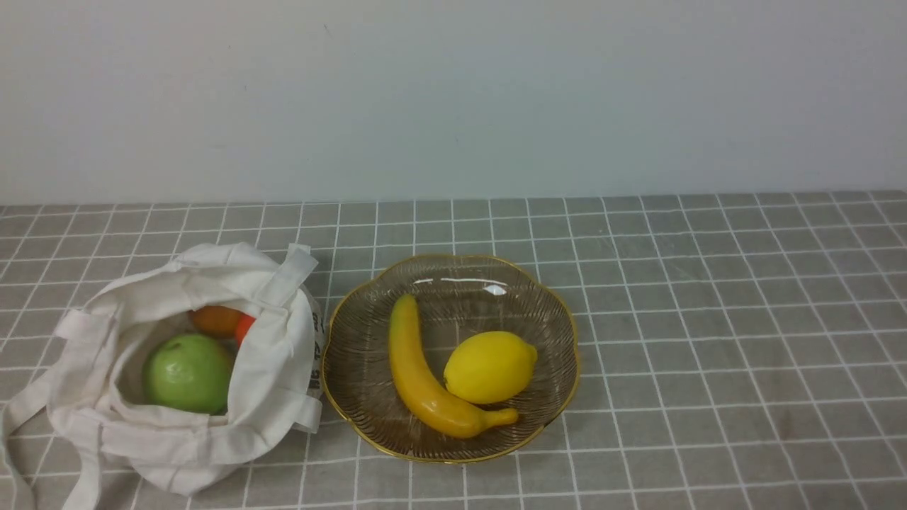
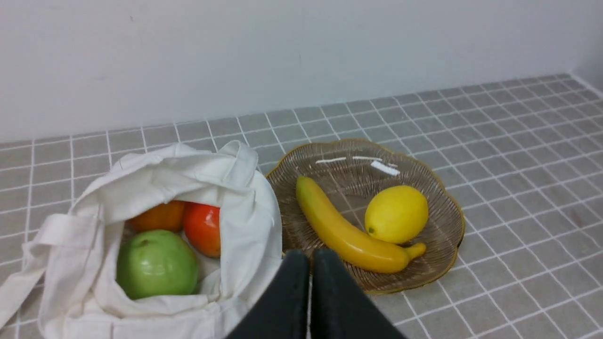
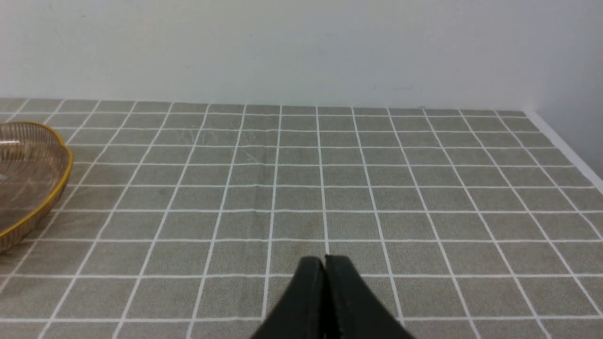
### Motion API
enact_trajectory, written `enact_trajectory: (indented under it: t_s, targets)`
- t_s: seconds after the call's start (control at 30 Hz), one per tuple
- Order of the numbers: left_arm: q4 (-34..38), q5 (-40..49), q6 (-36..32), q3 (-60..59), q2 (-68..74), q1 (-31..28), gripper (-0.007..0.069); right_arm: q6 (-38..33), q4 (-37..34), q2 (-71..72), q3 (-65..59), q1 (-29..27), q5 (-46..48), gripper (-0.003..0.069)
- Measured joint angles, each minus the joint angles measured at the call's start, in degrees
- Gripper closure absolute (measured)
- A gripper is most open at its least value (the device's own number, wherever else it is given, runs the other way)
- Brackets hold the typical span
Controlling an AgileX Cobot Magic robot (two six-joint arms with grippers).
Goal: Take the fruit out of the bag on the grey coffee tablecloth and place them on the plate.
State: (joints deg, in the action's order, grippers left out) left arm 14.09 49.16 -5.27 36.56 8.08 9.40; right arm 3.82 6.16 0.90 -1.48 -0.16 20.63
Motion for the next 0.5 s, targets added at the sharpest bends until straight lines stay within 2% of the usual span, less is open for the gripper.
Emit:
enact_trajectory:
  t_s: [0.13,0.5]
  targets:
    - [0.1,0.2,0.3,-2.7,-8.7,0.0,0.0632,0.0,0.0,0.0,0.0,0.0,0.1,0.0673]
    - [-1.7,-0.7,0.1,-3.4,-9.3,0.0,0.0632,0.0,0.0,0.0,0.0,0.0,0.1,0.0673]
